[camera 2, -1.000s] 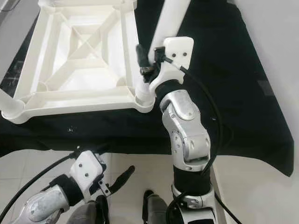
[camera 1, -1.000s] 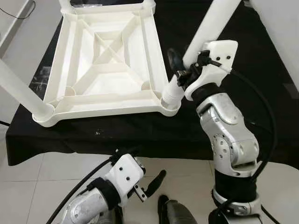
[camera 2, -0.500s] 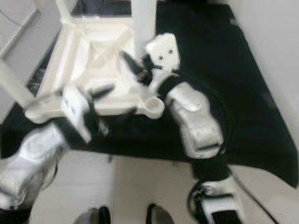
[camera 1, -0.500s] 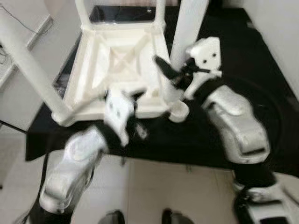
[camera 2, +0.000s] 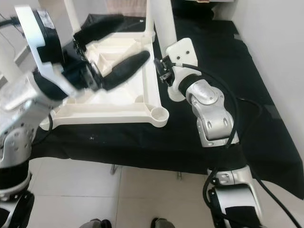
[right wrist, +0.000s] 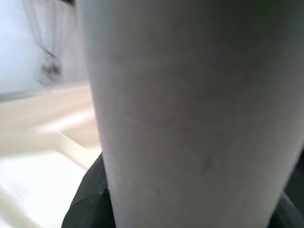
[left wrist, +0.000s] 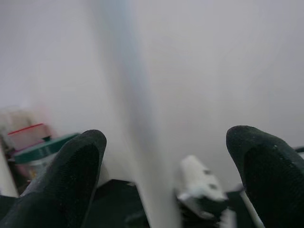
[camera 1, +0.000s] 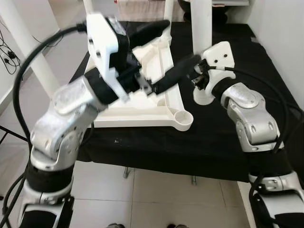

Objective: Building children table

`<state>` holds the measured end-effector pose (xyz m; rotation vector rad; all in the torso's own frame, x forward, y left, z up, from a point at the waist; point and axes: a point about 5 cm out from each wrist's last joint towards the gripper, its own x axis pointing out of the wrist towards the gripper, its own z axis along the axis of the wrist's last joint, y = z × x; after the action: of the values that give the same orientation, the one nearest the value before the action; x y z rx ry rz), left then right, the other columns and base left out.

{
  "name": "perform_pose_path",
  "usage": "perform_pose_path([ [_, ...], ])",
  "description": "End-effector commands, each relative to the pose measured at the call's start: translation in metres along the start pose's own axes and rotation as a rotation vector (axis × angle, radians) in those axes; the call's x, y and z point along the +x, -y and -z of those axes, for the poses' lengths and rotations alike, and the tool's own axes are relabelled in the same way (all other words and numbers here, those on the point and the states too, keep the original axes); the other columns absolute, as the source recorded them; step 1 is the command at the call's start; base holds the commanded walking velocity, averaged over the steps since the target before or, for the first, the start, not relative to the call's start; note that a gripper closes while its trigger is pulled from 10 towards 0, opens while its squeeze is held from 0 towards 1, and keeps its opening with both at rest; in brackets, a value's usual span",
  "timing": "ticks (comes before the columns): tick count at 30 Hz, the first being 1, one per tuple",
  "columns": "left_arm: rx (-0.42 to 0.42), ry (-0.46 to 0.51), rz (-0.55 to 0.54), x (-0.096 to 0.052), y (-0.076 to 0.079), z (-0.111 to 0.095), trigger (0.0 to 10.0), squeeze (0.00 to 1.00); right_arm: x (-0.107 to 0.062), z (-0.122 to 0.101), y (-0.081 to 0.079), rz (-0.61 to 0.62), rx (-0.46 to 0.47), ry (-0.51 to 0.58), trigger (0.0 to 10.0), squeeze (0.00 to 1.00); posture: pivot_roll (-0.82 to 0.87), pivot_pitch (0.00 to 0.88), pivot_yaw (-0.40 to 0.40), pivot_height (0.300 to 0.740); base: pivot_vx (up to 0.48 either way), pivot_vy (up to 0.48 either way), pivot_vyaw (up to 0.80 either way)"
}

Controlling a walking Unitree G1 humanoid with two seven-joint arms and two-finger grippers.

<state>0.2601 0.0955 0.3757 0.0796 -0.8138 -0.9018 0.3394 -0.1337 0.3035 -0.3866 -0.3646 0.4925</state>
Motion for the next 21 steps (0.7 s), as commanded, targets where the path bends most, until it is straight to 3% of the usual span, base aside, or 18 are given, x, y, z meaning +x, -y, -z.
perform_pose_path([
  [1, 0.011, 0.009, -0.03, 0.0, -0.005, -0.001, 10.0, 0.0, -0.001, -0.008, -0.009, -0.056, -0.009, 0.057, 10.0, 0.0, -0.04, 0.073, -0.024, 0.74, 0.0, 0.0, 0.0],
  [3, 0.023, 0.026, -0.064, 0.006, -0.014, -0.002, 10.0, 0.0, -0.002, -0.01, -0.018, -0.093, 0.001, 0.078, 10.0, 0.0, -0.05, 0.069, -0.022, 0.74, 0.0, 0.0, 0.0],
  [10, 0.003, 0.053, -0.064, 0.014, -0.02, -0.004, 10.0, 0.0, -0.002, -0.011, -0.022, -0.106, 0.007, 0.093, 10.0, 0.0, -0.06, 0.062, -0.012, 0.74, 0.0, 0.0, 0.0],
  [11, 0.001, 0.05, -0.047, 0.022, -0.027, -0.011, 10.0, 0.0, -0.002, -0.015, -0.035, -0.164, 0.009, 0.12, 10.0, 0.0, -0.06, 0.062, -0.01, 0.74, 0.0, 0.0, 0.0],
  [14, 0.008, 0.044, -0.039, 0.028, -0.032, -0.018, 10.0, 0.0, -0.003, -0.017, -0.047, -0.218, 0.011, 0.138, 10.0, 0.0, -0.06, 0.06, -0.005, 0.74, 0.0, 0.0, 0.0],
  [21, 0.011, -0.003, -0.076, 0.037, -0.031, 0.001, 10.0, 0.0, 0.001, -0.012, -0.07, -0.265, -0.027, 0.119, 10.0, 0.0, -0.06, 0.057, -0.004, 0.74, 0.0, 0.0, 0.0],
])
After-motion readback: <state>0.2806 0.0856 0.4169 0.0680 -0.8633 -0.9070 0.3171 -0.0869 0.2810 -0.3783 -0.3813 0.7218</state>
